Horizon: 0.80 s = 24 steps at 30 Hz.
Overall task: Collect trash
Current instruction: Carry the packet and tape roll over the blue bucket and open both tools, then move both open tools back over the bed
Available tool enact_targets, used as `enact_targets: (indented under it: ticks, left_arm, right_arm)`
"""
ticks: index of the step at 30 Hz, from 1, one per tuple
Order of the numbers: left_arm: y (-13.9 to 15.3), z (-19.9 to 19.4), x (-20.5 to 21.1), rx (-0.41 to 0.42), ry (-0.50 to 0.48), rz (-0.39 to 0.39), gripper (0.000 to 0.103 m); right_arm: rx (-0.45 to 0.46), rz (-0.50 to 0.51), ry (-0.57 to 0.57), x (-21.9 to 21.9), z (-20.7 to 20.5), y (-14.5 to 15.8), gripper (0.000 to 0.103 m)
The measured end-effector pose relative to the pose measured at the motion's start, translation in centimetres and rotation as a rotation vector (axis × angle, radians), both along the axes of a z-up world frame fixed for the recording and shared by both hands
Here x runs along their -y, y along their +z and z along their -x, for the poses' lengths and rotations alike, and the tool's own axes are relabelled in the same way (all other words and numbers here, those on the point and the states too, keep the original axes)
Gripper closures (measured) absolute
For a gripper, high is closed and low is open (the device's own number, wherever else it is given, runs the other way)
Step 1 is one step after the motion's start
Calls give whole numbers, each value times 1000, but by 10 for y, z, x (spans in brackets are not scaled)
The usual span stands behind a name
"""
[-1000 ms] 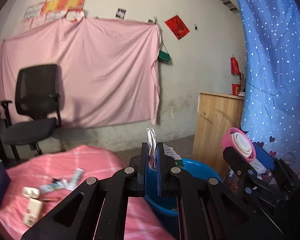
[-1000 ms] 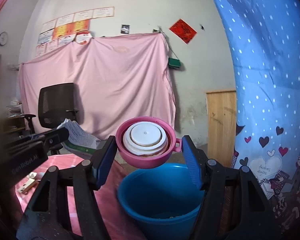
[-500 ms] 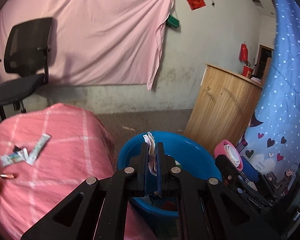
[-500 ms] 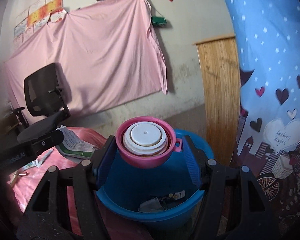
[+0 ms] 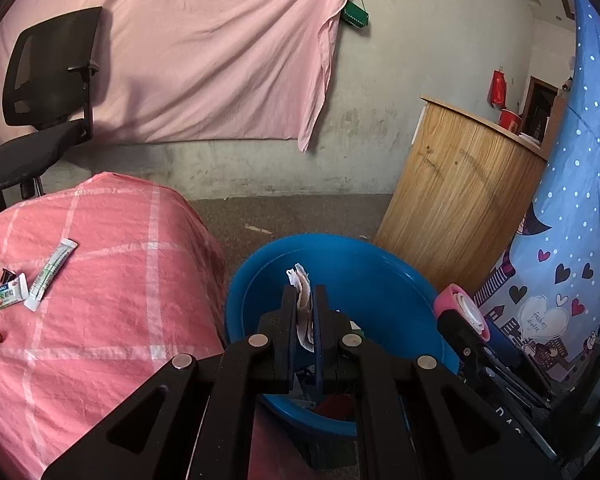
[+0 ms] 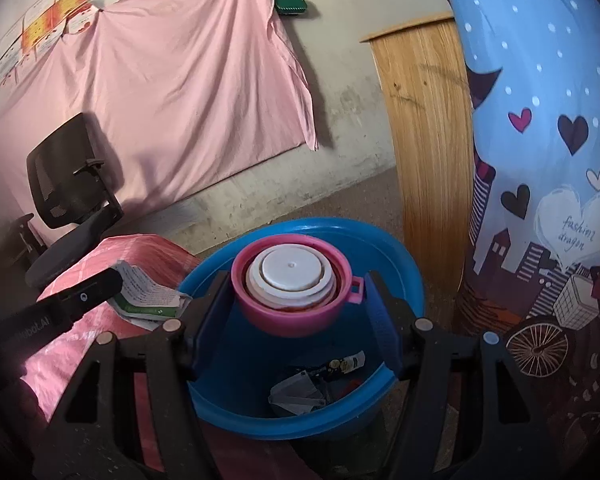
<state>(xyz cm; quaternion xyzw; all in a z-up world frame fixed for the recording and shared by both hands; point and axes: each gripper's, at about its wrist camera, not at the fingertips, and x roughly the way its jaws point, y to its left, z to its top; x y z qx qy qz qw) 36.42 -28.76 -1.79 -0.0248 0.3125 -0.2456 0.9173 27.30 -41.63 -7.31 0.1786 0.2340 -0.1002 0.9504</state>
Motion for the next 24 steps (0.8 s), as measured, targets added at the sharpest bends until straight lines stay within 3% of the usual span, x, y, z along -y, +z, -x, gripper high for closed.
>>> enact_targets:
  ticks: [5,7,12,15,17,21,24]
  left_arm:
    - [-5,-4,5,-45,0,-35,90]
    - [-6,-5,4,-56,-3,-40,73]
    - [-5,-4,-4,-56,24,-28,71]
    - [-1,0,-14,-53,47,-20,65]
    - [5,5,-25,-35,68,-7,57]
    - [19,20,-52,28,124,17,28]
    - [32,35,-82,102,183,45,9]
  right_arm:
    - [-19,-25,-9,6,-2,-4,24]
    - [-19,-26,-14,6,-2,-4,23]
    - [-7,-18,-26,7,0,-3,19]
    - [22,1,-27,2,4,3,14]
    - [54,15,-21,-2,9,9,9]
    - [135,54,0,-13,18,20,0]
    - [199,80,20,-26,27,29,0]
